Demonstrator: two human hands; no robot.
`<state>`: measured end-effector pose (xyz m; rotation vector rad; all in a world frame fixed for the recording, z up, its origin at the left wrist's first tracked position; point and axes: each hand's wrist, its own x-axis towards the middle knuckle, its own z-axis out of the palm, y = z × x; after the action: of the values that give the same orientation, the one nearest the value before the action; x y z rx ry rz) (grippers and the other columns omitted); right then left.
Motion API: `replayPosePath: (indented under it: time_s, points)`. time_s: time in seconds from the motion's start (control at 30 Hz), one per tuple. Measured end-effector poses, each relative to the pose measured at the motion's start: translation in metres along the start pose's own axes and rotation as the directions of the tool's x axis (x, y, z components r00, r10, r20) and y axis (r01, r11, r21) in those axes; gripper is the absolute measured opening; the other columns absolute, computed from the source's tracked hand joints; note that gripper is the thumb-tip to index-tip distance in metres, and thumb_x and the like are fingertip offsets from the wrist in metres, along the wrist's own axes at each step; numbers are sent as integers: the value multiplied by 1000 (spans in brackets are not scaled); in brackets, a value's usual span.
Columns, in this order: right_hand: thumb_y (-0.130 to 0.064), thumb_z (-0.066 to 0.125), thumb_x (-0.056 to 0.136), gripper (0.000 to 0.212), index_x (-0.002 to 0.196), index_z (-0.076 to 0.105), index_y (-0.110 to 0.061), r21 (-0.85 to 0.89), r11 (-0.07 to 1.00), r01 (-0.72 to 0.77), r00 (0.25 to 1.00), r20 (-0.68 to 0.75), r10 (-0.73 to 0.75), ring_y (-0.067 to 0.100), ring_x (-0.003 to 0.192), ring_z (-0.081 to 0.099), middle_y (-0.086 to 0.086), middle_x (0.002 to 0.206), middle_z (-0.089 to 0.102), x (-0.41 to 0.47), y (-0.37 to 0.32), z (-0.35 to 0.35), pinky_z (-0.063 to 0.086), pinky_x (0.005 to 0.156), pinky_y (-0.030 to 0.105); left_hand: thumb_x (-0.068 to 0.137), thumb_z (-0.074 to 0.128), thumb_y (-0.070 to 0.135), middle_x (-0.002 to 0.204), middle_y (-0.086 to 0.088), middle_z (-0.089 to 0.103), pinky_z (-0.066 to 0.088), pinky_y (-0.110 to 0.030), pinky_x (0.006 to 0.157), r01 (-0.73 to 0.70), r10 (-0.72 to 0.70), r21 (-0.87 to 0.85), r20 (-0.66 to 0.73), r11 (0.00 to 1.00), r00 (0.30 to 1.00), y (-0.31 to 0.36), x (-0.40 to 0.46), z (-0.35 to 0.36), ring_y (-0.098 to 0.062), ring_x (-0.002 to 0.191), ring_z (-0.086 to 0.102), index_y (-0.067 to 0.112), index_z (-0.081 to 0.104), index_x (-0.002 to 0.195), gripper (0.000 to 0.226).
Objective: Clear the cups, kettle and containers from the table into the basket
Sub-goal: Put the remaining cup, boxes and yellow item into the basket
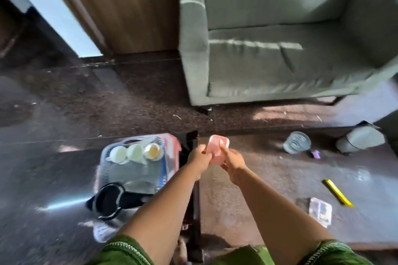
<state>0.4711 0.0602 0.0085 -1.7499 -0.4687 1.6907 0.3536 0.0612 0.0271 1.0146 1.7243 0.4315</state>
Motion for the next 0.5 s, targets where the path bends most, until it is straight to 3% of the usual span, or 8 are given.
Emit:
replayPosePath:
  time_s: [0.07, 0.17, 0.23, 0.37, 0.43, 0.5]
  points:
    - [-41, 69, 78, 49, 115, 61, -10, -87, 994, 70, 998, 16, -69, 21, 83, 65, 9, 97, 68, -9, -7, 34, 57, 81, 41, 91, 58, 30, 106, -10, 70, 45, -26, 73, -85, 88, 153, -14, 985, 996, 9, -8, -45, -25, 93, 63, 17, 67, 105, 21]
    - [-29, 73, 82, 43, 117, 49, -24, -47, 990, 135, 983, 135, -128, 17, 71, 59, 6, 93, 63, -30, -15, 89, 51, 60, 30, 89, 61, 25, 108, -10, 70, 38, -24, 70, -103, 127, 257, -81, 961, 989, 16, -14, -119, -22, 95, 62, 13, 69, 106, 23]
    - [-24, 70, 86, 28, 107, 51, -24, -50, 989, 136, 970, 208, -123, 16, 66, 58, 7, 93, 63, -40, -15, 128, 49, 57, 25, 86, 64, 17, 112, -9, 70, 42, -24, 75, -79, 120, 236, -163, 969, 979, 5, -15, -164, -22, 101, 63, 10, 69, 110, 26]
    - [-16, 66, 89, 14, 87, 53, -17, 7, 995, 97, 970, 222, -96, 22, 79, 61, 16, 98, 61, -47, -7, 202, 56, 64, 33, 84, 67, 17, 111, -11, 70, 47, -28, 85, -10, 36, 71, -372, 997, 928, -33, -17, -235, -27, 106, 63, 8, 69, 108, 26]
    - [-13, 63, 91, 13, 87, 51, -15, -34, 997, 69, 971, 230, -59, 26, 83, 61, 17, 96, 60, -46, 1, 232, 58, 69, 37, 83, 69, 22, 109, -9, 69, 46, -27, 83, 43, -44, -13, -456, 999, 889, -57, -15, -258, -26, 103, 63, 10, 67, 105, 26]
    - [-13, 58, 94, 12, 94, 47, -13, -89, 995, 35, 969, 247, -12, 27, 87, 60, 15, 96, 57, -46, 10, 258, 58, 69, 36, 79, 74, 23, 106, -7, 69, 47, -28, 83, 63, -88, -69, -451, 996, 888, -80, -12, -275, -25, 100, 64, 11, 65, 103, 29]
